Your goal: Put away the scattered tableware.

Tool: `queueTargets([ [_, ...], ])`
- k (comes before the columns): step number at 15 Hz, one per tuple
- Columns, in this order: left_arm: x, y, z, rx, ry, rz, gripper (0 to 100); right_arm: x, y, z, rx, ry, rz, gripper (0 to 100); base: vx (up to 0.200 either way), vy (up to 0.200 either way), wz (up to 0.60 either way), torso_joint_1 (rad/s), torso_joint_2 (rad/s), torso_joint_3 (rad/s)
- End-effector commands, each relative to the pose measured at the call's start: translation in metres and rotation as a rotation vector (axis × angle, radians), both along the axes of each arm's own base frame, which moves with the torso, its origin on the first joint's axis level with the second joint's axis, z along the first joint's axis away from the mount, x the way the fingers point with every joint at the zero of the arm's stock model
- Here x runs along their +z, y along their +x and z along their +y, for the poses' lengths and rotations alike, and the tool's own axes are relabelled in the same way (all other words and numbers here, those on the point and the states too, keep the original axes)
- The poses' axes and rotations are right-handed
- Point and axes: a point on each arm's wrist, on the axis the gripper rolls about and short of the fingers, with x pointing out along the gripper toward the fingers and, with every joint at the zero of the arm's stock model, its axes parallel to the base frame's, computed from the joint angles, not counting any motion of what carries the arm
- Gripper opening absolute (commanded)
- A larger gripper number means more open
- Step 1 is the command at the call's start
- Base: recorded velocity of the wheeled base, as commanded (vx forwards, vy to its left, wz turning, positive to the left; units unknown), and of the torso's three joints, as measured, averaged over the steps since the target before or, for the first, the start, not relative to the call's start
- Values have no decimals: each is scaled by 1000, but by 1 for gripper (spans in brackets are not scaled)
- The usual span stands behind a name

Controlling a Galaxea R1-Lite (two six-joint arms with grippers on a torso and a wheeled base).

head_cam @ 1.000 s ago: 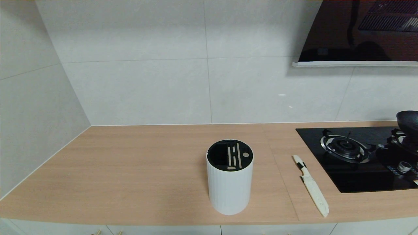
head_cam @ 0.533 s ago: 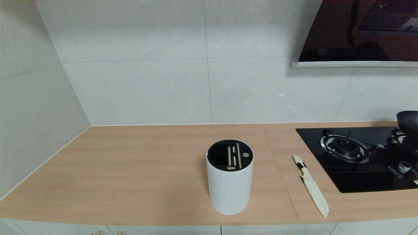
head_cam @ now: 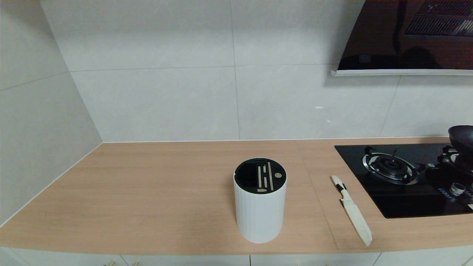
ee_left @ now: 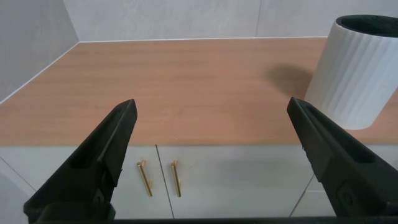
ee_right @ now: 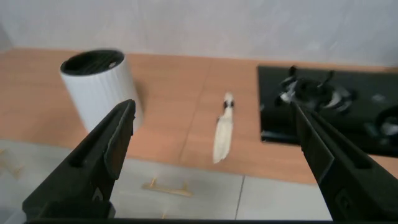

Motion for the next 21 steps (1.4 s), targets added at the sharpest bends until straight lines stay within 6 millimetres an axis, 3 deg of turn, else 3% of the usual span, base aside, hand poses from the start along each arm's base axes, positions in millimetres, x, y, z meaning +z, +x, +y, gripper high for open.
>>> queueTargets([
  [1, 0, 0, 0, 1, 0, 1, 100, 15, 49, 3, 62, 0, 208, 100, 0, 0, 0, 0, 0, 0],
  [5, 0, 0, 0, 1, -2, 0, 100, 18, 112, 15, 118, 1, 336, 100, 0, 0, 0, 0, 0, 0],
  [8, 0, 0, 0, 1, -2, 0, 100, 3, 154, 21, 105, -8, 385, 100, 0, 0, 0, 0, 0, 0],
  [9, 0, 0, 0, 1, -2, -1, 100, -8, 177, 24, 102, -11, 416, 100, 0, 0, 0, 0, 0, 0],
  [10, 0, 0, 0, 1, -2, 0, 100, -11, 184, 25, 98, -12, 417, 100, 0, 0, 0, 0, 0, 0],
  [12, 0, 0, 0, 1, -2, 0, 100, -31, 222, 29, 48, -37, 430, 100, 0, 0, 0, 0, 0, 0],
  [14, 0, 0, 0, 1, -2, 0, 100, -48, 243, 31, 22, -46, 459, 100, 0, 0, 0, 0, 0, 0],
  [21, 0, 0, 0, 1, -2, -1, 100, -99, 282, 31, -25, -67, 556, 100, 0, 0, 0, 0, 0, 0],
])
